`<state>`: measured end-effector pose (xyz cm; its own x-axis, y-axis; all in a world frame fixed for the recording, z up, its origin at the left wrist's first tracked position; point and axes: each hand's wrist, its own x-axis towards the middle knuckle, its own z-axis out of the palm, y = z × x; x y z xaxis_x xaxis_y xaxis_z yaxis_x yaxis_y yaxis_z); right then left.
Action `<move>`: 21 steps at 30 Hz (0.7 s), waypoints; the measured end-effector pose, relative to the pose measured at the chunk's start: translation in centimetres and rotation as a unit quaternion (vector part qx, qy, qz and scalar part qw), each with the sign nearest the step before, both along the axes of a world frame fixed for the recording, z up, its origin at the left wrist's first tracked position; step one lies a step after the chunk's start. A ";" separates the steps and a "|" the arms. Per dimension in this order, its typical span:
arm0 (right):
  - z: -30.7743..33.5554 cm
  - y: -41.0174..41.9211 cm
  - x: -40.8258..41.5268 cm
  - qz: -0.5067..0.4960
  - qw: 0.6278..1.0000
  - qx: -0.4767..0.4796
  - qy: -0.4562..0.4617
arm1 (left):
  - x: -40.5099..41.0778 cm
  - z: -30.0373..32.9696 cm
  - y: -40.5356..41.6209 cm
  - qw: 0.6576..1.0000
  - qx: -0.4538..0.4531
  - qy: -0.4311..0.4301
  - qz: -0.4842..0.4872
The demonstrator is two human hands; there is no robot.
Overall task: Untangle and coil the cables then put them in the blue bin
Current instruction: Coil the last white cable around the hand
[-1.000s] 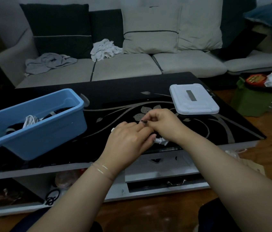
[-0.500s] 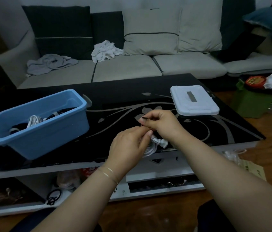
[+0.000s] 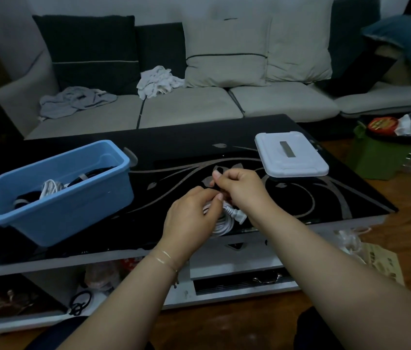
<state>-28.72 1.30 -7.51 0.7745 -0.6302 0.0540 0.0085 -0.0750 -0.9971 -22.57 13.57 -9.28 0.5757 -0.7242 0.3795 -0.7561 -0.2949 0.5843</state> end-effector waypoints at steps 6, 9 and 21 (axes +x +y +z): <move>0.1 0.2 -0.2 -0.014 0.996 -0.087 -0.013 | 0.0 0.1 0.0 0.999 -0.033 0.043 -0.003; 0.2 0.4 -0.3 -0.014 0.991 -0.124 -0.053 | 0.0 0.4 -0.2 0.990 -0.056 0.131 0.018; 0.8 0.5 -2.0 0.039 0.932 -0.340 -0.118 | -0.2 2.4 0.3 0.933 -0.172 0.306 -0.082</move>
